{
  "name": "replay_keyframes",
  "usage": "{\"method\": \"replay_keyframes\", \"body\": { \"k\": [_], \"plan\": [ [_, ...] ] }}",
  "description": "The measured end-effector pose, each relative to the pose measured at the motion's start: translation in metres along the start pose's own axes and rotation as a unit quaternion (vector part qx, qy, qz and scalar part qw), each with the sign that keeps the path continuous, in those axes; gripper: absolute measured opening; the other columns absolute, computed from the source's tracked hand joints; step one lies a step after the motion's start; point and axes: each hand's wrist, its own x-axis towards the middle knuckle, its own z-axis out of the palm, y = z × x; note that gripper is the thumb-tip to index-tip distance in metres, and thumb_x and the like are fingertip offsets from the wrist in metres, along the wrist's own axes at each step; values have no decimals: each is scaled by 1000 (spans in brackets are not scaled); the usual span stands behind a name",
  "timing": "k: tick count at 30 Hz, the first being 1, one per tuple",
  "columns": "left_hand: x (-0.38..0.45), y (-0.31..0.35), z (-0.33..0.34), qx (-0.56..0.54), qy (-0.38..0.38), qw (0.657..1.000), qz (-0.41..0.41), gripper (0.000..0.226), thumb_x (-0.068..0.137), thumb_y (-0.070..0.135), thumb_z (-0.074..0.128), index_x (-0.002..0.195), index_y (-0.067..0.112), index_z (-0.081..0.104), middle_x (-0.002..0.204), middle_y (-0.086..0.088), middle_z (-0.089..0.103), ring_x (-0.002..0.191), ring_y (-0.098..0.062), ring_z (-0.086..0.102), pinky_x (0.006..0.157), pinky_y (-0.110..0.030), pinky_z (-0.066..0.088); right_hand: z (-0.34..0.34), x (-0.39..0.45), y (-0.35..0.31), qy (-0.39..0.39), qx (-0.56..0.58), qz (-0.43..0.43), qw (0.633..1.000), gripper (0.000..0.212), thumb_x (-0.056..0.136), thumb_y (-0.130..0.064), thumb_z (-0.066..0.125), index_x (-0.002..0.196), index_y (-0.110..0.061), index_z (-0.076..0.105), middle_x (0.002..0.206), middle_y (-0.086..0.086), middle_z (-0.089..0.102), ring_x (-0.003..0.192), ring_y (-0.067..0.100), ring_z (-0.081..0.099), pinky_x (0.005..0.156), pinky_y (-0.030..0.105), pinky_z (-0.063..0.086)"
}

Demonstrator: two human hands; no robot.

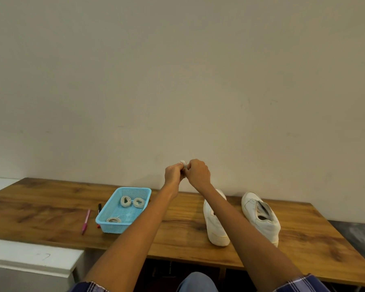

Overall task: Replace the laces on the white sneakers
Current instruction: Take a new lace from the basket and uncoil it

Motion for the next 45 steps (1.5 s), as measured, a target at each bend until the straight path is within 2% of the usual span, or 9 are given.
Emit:
{"method": "replay_keyframes", "body": {
  "k": [8, 13, 18, 25, 29, 33, 37, 41, 45],
  "plan": [
    [8, -9, -21, 49, -24, 998, -36, 18, 93, 5, 49, 86, 0, 64, 82, -13, 63, 80, -20, 61, 65, -20, 55, 22, -1, 6, -35, 52, -4, 998, 47, 94, -16, 49, 52, -13, 29, 50, -1, 33, 46, 12, 29, 44, 22, 21],
    [20, -21, -37, 131, -17, 990, -55, 17, 90, 6, 53, 82, -2, 65, 84, -17, 60, 81, -24, 58, 82, -33, 54, 43, -11, 6, -41, 61, 18, 997, 45, 90, -9, 50, 51, -14, 30, 50, -1, 33, 47, 9, 28, 44, 21, 19],
    [22, -34, -54, 130, -9, 988, -84, 23, 92, 7, 49, 73, 3, 62, 77, -12, 61, 73, -18, 57, 82, -30, 52, 72, -20, 4, -43, 66, 29, 996, 37, 93, -9, 45, 57, -12, 39, 56, -1, 40, 55, 14, 38, 54, 27, 29],
    [19, -22, -101, 84, -74, 980, -162, 15, 96, 0, 46, 94, -5, 60, 86, -12, 62, 80, -15, 61, 83, -25, 53, 110, -19, -2, -83, 67, 24, 994, 31, 92, -12, 51, 62, -6, 49, 67, 18, 58, 66, 32, 61, 58, 37, 43],
    [24, -22, -121, 89, 35, 988, -121, 19, 90, 6, 58, 101, -8, 64, 94, -19, 66, 81, -22, 66, 58, -16, 56, 127, -11, -28, -91, 82, 9, 992, 24, 92, -9, 50, 68, -4, 54, 76, 26, 66, 72, 39, 65, 67, 43, 48],
    [29, -21, -149, 82, 137, 986, -40, 14, 85, 7, 61, 73, 1, 64, 63, -10, 65, 62, -23, 65, 50, -21, 53, 143, 5, -33, -92, 85, 23, 992, 29, 95, -16, 50, 71, -3, 55, 70, 17, 60, 68, 28, 62, 57, 30, 37],
    [40, -15, -204, 119, 264, 957, 31, 27, 87, 11, 55, 60, 10, 57, 51, -1, 56, 44, -10, 58, 46, -21, 43, 154, 26, -16, -103, 96, 61, 988, 45, 88, -10, 56, 49, -13, 35, 56, 14, 41, 77, 46, 65, 48, 31, 31],
    [47, -36, -230, 205, 283, 936, 47, 30, 90, 16, 52, 62, 11, 62, 58, 0, 61, 56, -14, 56, 56, -27, 45, 167, 29, -33, -214, 142, 29, 966, 38, 90, -11, 59, 55, -8, 46, 59, 14, 51, 54, 25, 59, 61, 37, 51],
    [52, -53, -240, 342, 284, 888, 120, 23, 92, 17, 50, 83, 6, 68, 78, -5, 69, 67, -20, 57, 56, -28, 38, 180, 26, -56, -387, 134, -31, 912, 20, 91, -12, 60, 77, 2, 64, 63, 5, 57, 54, 3, 57, 51, 14, 47]
  ]
}}
